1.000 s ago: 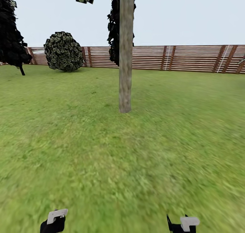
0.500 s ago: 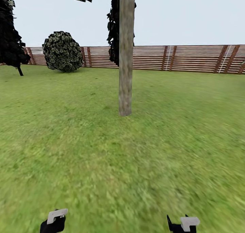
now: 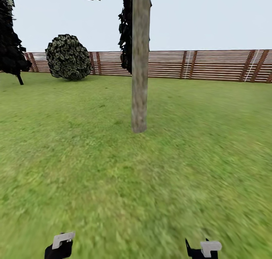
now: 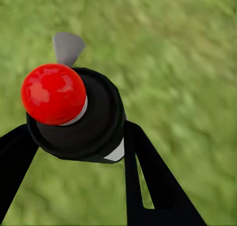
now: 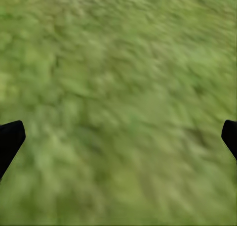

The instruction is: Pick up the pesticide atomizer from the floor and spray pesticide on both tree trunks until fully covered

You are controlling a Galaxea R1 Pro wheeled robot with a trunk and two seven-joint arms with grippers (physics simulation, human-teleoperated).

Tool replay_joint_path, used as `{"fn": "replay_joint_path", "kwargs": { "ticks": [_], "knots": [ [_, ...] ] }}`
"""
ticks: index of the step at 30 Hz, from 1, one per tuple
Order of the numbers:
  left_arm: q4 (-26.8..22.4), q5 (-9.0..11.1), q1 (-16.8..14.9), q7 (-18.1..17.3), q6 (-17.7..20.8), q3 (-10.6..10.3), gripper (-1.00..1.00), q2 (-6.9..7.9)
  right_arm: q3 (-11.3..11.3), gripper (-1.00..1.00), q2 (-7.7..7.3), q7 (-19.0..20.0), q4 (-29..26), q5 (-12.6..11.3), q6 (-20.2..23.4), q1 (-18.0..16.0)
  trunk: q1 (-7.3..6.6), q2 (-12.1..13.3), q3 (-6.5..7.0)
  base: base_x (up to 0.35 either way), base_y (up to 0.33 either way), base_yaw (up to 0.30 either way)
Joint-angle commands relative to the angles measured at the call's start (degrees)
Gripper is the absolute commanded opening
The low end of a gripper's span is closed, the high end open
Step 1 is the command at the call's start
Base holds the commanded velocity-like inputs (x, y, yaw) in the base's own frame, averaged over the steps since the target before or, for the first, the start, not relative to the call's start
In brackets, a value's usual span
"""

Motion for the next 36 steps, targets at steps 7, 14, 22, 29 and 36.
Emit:
{"fn": "replay_joint_path", "kwargs": {
  "ticks": [7,14,22,29,36],
  "knots": [
    [0.06,0.03,-0.04,-0.32,-0.17,0.32,-1.00,-0.02,0.02,1.00,-0.01,-0.03,0.05,0.03,-0.17,-0.03,0.02,-0.02,-0.05,0.339,0.000,0.000],
    [0.04,0.03,-0.04,-0.32,-0.17,0.32,-1.00,-0.02,0.02,1.00,0.01,-0.03,0.05,0.03,-0.17,-0.05,0.02,-0.02,-0.05,0.339,0.000,0.000],
    [0.04,0.03,-0.04,-0.32,-0.17,0.32,-1.00,-0.02,0.02,1.00,0.08,-0.03,0.05,0.03,-0.17,-0.03,0.02,-0.02,-0.05,0.339,0.000,0.000],
    [0.04,0.03,-0.04,-0.32,-0.17,0.32,-1.00,-0.02,0.02,1.00,0.06,-0.03,0.04,0.03,-0.17,-0.03,0.02,-0.02,-0.05,0.339,0.000,0.000],
    [0.04,0.03,-0.04,-0.32,-0.17,0.32,-1.00,-0.02,0.02,1.00,0.08,-0.03,0.05,0.03,-0.17,-0.03,0.02,-0.02,-0.05,0.339,0.000,-0.060]
  ]
}}
